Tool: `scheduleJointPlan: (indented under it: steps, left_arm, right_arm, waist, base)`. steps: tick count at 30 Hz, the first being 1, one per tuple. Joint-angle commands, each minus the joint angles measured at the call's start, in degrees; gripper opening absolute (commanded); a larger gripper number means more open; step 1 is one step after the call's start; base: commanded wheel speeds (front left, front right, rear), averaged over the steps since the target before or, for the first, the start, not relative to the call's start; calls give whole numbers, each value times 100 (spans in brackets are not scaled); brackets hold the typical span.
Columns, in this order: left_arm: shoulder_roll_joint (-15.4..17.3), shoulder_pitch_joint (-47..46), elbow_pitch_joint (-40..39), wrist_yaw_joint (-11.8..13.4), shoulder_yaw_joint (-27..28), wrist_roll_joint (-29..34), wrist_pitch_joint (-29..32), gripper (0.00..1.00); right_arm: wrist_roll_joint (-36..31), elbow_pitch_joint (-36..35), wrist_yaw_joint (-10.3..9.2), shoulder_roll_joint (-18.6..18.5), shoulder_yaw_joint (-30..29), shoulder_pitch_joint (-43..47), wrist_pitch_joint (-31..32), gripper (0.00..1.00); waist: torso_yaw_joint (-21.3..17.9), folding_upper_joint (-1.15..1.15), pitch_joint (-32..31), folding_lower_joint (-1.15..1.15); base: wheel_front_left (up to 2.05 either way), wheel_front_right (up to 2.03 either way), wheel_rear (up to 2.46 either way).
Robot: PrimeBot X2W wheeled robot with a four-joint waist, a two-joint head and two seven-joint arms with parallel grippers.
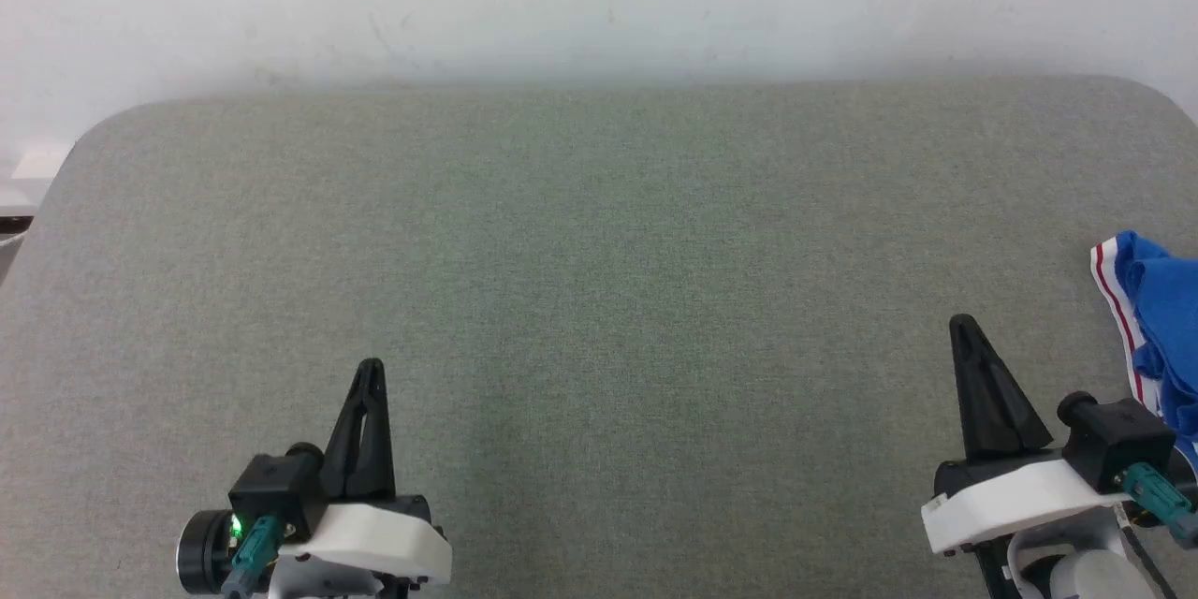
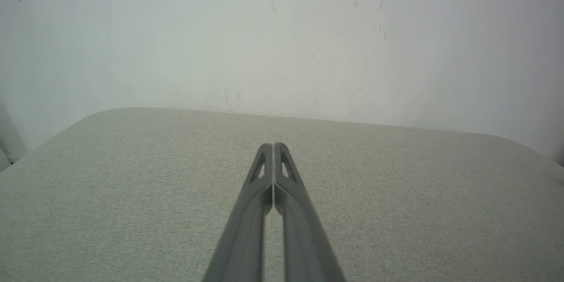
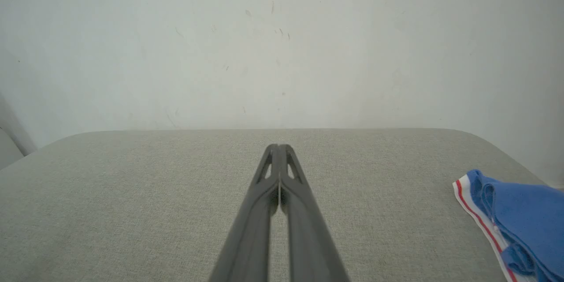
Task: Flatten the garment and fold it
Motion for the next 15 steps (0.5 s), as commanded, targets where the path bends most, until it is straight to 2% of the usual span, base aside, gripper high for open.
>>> scheduleJointPlan:
  steps: [1,15]
  left_arm:
    - [0,-16,-28,-39,32,77,37,0]
    - [-1,-31,-70,-64,71,183,201,0]
  right_arm:
    - [-66,-49,-2,5,19,19,36,0]
    - [-167,-119,-3,8,34,31,199,0]
  waist:
    - [-1,0,-2,0]
    - [-17,0,-28,0]
  base:
    - [0,0,0]
    - [0,0,0]
